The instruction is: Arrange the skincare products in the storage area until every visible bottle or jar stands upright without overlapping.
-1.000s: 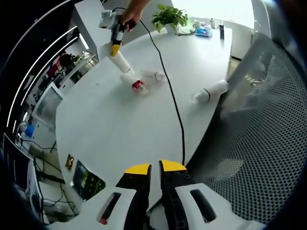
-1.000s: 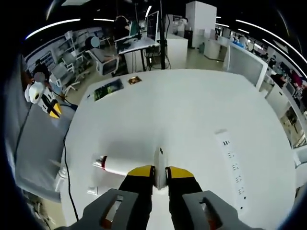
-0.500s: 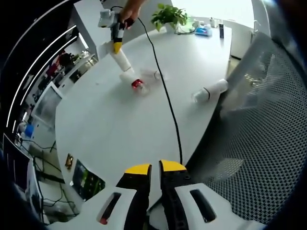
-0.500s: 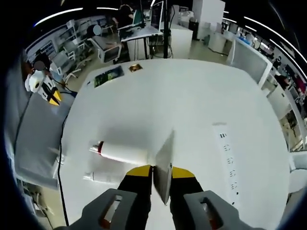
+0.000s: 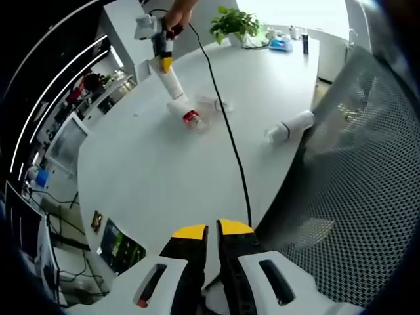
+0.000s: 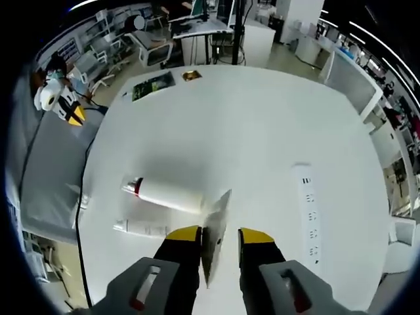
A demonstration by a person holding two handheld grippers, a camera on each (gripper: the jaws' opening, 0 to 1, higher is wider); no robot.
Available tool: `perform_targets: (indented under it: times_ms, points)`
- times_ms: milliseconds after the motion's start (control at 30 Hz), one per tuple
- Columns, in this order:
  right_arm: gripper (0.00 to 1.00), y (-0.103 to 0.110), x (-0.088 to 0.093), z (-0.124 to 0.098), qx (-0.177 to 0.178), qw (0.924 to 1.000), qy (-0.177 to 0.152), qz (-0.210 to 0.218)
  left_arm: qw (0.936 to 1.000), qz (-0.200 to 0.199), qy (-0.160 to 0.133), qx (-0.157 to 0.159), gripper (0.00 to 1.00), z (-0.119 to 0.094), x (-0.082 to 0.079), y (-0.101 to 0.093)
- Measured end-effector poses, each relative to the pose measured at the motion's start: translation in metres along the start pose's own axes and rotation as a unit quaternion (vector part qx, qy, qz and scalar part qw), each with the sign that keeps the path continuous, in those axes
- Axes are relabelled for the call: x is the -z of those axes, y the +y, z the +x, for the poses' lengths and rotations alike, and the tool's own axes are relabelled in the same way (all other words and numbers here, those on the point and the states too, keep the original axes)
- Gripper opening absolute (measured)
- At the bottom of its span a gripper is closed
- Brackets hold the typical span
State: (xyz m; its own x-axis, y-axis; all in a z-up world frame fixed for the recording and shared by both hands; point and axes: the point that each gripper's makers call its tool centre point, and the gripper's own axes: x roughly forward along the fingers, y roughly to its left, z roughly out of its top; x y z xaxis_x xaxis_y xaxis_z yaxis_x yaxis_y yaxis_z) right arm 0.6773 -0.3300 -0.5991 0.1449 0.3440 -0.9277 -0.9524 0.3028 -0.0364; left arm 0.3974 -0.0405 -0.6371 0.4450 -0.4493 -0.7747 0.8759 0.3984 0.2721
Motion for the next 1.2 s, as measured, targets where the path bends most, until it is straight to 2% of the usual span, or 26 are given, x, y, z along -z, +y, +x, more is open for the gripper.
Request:
perform_targets:
  times_ms: [333,433,667,733,800,867,967,1067,1200]
  points:
    - [0.12,0.001,-0.002,-0.002,-0.018,0.9979,0.040,-0.047,1.0000,-0.001,-0.001,-0.004,0.05,-0.001,0.000,0.002]
    - [0.08,0.008,0.000,-0.001,-0.030,0.9965,0.053,-0.057,1.0000,0.000,0.000,-0.004,0.04,0.000,0.000,0.002]
    - [0.06,0.008,0.005,0.000,-0.022,0.9954,0.068,-0.063,1.0000,0.001,0.003,-0.004,0.04,0.000,0.002,0.002]
    - [0.11,0.009,0.007,-0.001,-0.016,0.9959,0.070,-0.055,1.0000,0.001,0.003,-0.004,0.04,0.000,0.002,0.002]
    - [0.20,0.008,0.009,-0.003,-0.003,0.9965,0.070,-0.044,1.0000,0.000,0.004,-0.004,0.04,0.000,0.002,0.002]
    - [0.23,0.006,0.011,-0.008,0.005,0.9974,0.067,-0.026,1.0000,0.001,0.005,-0.004,0.04,0.000,0.002,0.002]
    - [0.29,0.000,0.015,-0.016,0.030,0.9984,0.048,0.010,1.0000,0.001,0.006,-0.005,0.04,0.000,0.002,0.002]
    - [0.37,0.001,0.027,-0.023,0.046,0.9967,0.043,0.051,1.0000,0.002,0.006,-0.004,0.04,0.000,0.003,0.002]
    - [0.42,0.009,0.041,-0.027,0.054,0.9954,0.041,0.068,1.0000,0.003,0.004,-0.004,0.04,-0.001,0.002,0.002]
